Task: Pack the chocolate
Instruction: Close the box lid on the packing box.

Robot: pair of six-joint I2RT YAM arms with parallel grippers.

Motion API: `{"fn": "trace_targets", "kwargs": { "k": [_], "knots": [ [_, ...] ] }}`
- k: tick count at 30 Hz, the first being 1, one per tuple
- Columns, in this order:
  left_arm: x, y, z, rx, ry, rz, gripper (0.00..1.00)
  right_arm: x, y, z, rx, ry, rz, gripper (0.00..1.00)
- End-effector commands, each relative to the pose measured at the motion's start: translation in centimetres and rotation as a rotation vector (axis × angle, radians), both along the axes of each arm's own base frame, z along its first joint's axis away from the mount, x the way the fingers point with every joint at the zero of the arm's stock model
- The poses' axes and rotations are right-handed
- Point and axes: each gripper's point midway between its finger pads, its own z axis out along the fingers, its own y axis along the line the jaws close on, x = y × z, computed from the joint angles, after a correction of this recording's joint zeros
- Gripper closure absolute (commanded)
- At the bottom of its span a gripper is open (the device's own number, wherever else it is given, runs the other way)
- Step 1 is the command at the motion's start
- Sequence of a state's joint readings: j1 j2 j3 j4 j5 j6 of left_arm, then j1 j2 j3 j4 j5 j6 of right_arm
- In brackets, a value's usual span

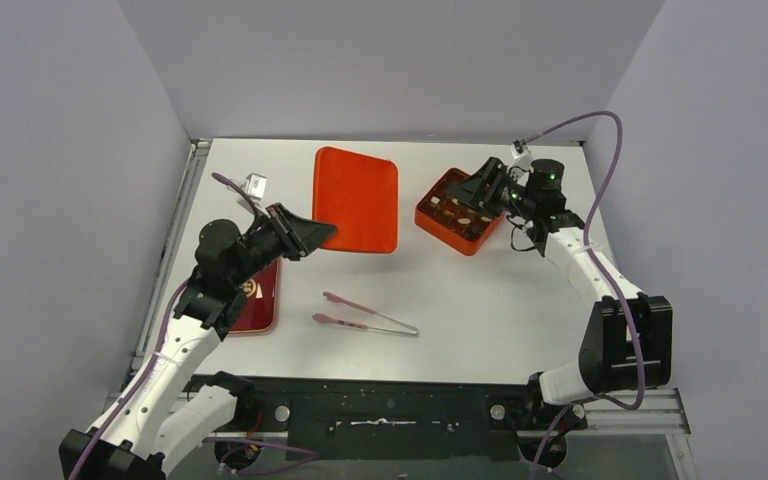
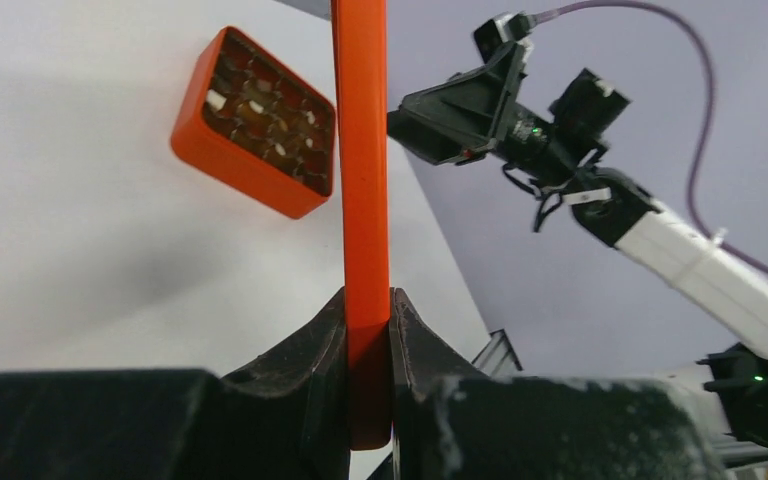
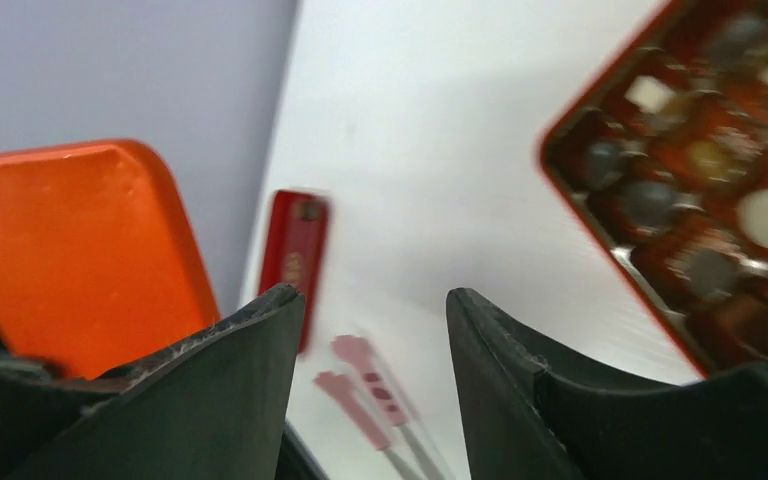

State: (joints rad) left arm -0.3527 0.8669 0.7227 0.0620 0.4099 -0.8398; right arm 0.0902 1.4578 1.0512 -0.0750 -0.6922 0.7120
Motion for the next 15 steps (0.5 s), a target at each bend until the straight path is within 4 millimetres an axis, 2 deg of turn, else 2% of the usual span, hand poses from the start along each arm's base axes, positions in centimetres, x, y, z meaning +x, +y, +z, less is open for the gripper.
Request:
{"fn": "trace_targets", "kwargs": {
  "k": [1, 7, 10, 12, 15],
  "knots": [
    [-2.1, -0.7, 8.8, -0.199, -0.216, -0.076, 1.00, -2.7, 5.0, 9.4, 0.333, -0.243, 0.241, 0.44],
    [-2.9, -0.4, 11.6, -0.363, -0.234, -0.089, 1.00, -6.6, 10.5, 14.3, 0.517, -0.348, 0.404, 0.41],
    [-3.1, -0.6, 12.2, -0.403, -0.219, -0.110, 1.00, -8.6, 12.9, 16.3, 0.599, -0.390, 0.501, 0.39],
    [-3.2, -0.7, 12.3, -0.413, -0.208, -0.117, 1.00, -9.3, 13.9, 17.4, 0.648, -0.400, 0.540, 0.39],
    [-3.4, -0.6, 12.4, -0.424, -0.203, -0.119, 1.00, -9.8, 13.8, 18.6, 0.730, -0.412, 0.550, 0.44]
  ]
}}
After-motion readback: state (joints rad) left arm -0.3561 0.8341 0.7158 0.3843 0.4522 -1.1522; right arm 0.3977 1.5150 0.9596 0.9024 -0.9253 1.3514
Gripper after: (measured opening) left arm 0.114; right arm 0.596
